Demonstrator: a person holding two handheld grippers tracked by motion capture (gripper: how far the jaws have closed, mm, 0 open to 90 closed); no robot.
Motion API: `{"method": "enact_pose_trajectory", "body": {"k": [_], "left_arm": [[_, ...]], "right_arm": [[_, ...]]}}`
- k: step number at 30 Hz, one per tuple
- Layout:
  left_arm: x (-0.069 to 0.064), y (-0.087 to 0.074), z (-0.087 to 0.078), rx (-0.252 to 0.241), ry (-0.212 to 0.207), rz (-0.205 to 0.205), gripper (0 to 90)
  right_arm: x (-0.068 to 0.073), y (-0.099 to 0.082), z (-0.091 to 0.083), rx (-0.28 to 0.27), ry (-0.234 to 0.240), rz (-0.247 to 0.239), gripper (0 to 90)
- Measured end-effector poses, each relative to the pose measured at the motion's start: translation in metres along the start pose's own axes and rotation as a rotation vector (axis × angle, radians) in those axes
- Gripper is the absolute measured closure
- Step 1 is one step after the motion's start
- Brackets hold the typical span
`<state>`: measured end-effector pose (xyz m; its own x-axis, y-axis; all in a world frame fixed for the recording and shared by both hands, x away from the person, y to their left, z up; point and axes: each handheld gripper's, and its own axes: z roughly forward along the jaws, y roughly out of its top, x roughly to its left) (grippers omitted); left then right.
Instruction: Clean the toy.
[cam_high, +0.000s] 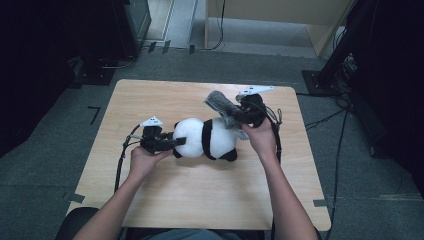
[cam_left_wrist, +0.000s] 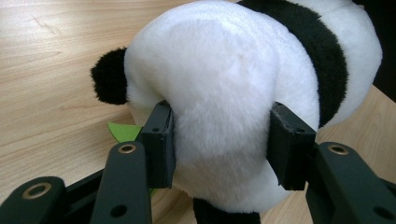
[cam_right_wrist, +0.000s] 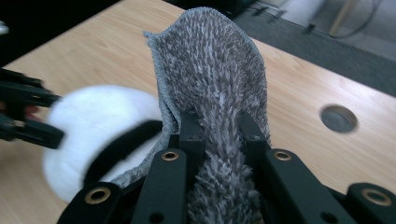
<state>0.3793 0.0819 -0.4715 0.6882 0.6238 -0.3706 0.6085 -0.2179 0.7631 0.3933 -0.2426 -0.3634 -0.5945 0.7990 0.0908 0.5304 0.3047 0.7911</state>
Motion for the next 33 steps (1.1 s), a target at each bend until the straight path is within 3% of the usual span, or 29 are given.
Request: {"method": "enact_pose_trajectory", "body": {"k": [10,18,21,24,33], "left_arm": [[0.000,-0.001,0.000,-0.009,-0.003,0.004,48.4],[0.000,-0.002,0.000,-0.019,0.001,0.012,47.8],[0.000,-0.002,0.000,-0.015,0.005,0.007,47.7],[0.001,-0.003,0.001,-0.004,0.004,0.001,47.6],[-0.001,-0.002,0.002,0.002,0.025,0.014,47.1]], "right_arm": [[0.054,0.013,0.030,0.033,0.090,-0.092,77.6],[0.082,0.008,0.060,0.089,0.150,-0.110,77.5],[0.086,0.001,0.073,0.117,0.156,-0.106,76.6],[0.087,-0.008,0.080,0.112,0.154,-0.113,75.2],[0.083,-0.010,0.077,0.122,0.145,-0.146,74.0]]}}
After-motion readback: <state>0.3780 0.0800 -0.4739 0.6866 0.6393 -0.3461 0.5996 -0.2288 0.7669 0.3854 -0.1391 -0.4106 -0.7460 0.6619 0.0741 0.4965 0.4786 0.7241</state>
